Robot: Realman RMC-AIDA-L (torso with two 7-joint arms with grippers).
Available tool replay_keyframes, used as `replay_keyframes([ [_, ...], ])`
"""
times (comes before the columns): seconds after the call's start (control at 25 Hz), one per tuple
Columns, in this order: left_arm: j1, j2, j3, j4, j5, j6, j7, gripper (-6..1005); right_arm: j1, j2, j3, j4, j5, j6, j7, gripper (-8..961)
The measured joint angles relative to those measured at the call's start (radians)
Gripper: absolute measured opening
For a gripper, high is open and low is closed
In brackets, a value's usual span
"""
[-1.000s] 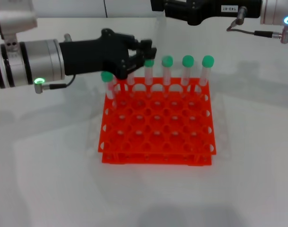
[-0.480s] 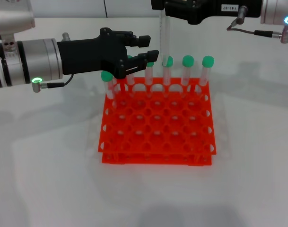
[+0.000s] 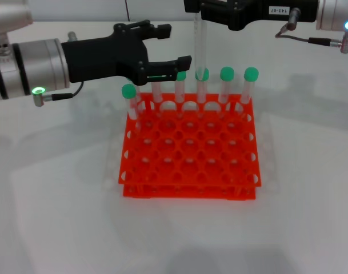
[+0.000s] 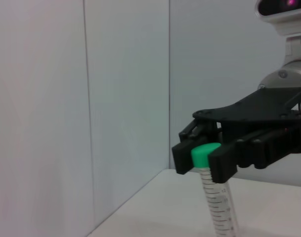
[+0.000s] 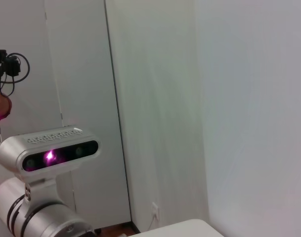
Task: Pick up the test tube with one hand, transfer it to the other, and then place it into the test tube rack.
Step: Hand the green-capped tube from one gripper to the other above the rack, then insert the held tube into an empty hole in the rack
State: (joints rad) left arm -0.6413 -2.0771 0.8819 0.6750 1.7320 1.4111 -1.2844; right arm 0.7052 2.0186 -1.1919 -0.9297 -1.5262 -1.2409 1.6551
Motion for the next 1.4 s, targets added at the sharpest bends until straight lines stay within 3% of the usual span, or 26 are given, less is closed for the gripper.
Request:
replay_keyframes([
  [0.36, 0.108, 0.002, 0.006, 0.183, 0.006, 0.006, -0.124, 894, -0.002, 0.001, 0.002, 0.003, 0.000, 0.002, 0.000, 275],
  [0.92, 0.288, 0.016, 0.004, 0.450, 0.078, 0.117, -0.313, 893, -0.040, 0.003, -0.013, 0.011, 0.049, 0.002, -0.031, 274],
  [1.08, 0.322, 0.021, 0.002, 0.481, 0.091, 0.146, -0.329, 893, -0.053, 0.004, -0.027, 0.013, 0.062, 0.004, -0.036, 274],
  [1.2, 0.361, 0.043, -0.003, 0.506, 0.093, 0.173, -0.359, 893, -0.061, 0.005, -0.041, 0.018, 0.075, 0.011, -0.041, 274],
  [1.4, 0.386, 0.052, -0.013, 0.538, 0.122, 0.194, -0.388, 893, -0.064, 0.005, -0.056, 0.025, 0.079, 0.022, -0.045, 274],
])
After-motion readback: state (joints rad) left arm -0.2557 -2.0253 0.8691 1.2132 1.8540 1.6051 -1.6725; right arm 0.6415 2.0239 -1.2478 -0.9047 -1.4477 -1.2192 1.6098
